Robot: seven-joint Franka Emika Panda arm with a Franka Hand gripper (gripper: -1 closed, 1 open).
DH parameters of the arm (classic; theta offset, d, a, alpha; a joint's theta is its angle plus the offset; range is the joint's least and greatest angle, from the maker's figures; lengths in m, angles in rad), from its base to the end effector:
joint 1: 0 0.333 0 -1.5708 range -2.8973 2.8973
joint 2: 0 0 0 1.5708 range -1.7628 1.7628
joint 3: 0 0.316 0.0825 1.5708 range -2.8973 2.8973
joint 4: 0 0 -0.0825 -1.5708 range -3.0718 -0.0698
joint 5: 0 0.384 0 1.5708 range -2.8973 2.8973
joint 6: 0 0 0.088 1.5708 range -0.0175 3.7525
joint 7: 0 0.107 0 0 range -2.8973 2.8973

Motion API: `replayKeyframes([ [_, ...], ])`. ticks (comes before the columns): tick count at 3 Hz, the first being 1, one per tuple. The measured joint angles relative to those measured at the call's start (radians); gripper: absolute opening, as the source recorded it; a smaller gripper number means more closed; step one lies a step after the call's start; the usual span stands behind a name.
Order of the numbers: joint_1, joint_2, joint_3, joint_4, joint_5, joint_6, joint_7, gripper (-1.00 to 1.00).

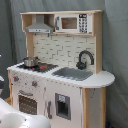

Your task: Play with the kitchen

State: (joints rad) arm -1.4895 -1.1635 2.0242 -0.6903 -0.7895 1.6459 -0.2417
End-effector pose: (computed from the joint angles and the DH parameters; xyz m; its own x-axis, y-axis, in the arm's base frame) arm 0.3154 0.7052 0.5141 0.4718 0.8585 -0.2008 -0.0780 0.2675 0.9604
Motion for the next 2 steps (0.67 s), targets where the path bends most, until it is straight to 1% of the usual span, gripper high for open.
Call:
replayKeyframes([
  [1, 0.001, -0.01, 0.022, -0.033, 0.0, 0.092, -0.019, 1.0],
  [2, 0.006, -0.01, 0.034, -0.062, 0.001, 0.184, -0.046, 1.0],
])
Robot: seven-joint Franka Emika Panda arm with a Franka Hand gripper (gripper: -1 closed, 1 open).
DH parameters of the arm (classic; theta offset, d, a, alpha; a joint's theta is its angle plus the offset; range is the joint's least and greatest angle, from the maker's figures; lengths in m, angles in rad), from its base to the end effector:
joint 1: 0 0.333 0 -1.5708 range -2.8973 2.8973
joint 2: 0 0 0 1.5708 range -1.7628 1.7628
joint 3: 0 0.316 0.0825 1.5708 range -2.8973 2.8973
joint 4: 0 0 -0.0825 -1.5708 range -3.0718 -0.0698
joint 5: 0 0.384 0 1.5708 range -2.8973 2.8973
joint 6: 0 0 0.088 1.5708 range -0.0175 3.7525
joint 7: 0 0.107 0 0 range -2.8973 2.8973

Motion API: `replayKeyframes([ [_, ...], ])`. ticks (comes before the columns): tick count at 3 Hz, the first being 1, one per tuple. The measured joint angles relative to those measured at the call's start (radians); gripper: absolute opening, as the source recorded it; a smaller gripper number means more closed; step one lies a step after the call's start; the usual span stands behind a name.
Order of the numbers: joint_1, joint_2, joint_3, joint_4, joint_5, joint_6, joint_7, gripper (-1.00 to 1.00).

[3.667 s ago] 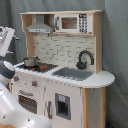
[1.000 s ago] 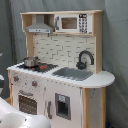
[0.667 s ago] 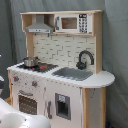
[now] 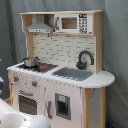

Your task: Play with the kitchen

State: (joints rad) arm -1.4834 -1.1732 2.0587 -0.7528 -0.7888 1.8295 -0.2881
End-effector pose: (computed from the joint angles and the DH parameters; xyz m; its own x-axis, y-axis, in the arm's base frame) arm 0.3211 0.7258 0.4748 0.3269 0.8843 -0.3334 -0.0453 0.3671 0.9291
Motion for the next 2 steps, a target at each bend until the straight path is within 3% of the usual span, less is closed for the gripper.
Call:
replayKeyframes([
  [1, 0.016, 0.005, 0.031, -0.004, 0.007, 0.072, -0.07, 1.0],
  [2, 0.022, 0.036, 0.1, -0.038, 0.009, 0.114, -0.113, 1.0],
])
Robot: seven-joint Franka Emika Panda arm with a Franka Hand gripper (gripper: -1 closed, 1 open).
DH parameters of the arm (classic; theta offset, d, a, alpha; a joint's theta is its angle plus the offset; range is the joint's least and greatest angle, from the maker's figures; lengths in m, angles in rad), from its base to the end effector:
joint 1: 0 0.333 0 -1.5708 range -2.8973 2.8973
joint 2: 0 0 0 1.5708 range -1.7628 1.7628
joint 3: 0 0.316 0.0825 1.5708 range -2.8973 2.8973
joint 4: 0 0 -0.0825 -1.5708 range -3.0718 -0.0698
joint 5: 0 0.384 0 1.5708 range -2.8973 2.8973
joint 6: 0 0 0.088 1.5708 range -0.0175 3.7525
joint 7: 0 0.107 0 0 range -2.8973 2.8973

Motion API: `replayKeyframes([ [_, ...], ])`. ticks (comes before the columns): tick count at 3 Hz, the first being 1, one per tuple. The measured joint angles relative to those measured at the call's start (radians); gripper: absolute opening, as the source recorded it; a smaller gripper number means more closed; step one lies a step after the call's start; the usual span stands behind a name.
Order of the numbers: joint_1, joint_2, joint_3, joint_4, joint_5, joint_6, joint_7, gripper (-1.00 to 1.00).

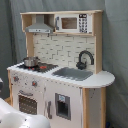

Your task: Play with the kitchen

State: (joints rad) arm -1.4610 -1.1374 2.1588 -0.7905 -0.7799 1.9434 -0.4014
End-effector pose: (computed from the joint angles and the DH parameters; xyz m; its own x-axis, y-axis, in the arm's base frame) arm 0.2932 0.7485 0.4511 0.1488 0.8727 -0.4650 0.0339 0.4654 0.8844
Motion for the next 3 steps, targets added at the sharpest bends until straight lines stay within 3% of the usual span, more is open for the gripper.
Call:
replayKeyframes([
  [3, 0.127, 0.148, 0.012, -0.284, -0.007, 0.106, -0.014, 1.0],
])
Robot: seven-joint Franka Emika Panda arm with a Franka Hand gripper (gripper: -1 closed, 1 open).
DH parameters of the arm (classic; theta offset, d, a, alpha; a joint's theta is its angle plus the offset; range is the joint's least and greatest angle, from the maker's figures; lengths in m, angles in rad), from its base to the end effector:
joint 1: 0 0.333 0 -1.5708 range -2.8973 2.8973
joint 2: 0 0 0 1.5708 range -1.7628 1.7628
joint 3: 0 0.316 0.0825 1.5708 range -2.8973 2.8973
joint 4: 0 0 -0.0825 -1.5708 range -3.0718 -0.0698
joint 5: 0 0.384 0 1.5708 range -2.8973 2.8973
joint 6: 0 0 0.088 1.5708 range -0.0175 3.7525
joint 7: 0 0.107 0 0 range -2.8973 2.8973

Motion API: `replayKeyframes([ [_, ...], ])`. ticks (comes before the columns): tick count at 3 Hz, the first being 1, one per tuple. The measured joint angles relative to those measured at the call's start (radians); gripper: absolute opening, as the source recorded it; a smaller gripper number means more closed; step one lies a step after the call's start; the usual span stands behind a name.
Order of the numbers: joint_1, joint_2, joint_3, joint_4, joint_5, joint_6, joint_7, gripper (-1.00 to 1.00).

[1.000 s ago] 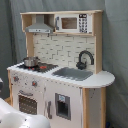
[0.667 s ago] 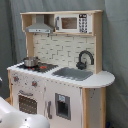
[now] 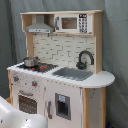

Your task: Play with the kitchen

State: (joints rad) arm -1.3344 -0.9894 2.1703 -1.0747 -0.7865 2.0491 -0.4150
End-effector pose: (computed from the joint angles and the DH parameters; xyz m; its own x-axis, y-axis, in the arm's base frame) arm 0.2815 0.7269 0.4470 0.0580 0.8533 -0.5182 0.1289 0.5083 0.8515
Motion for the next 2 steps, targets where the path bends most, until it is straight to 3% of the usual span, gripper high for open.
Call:
replayKeyframes([
  [2, 0.098, 0.09, -0.02, -0.185, -0.024, 0.048, 0.01, 1.0],
])
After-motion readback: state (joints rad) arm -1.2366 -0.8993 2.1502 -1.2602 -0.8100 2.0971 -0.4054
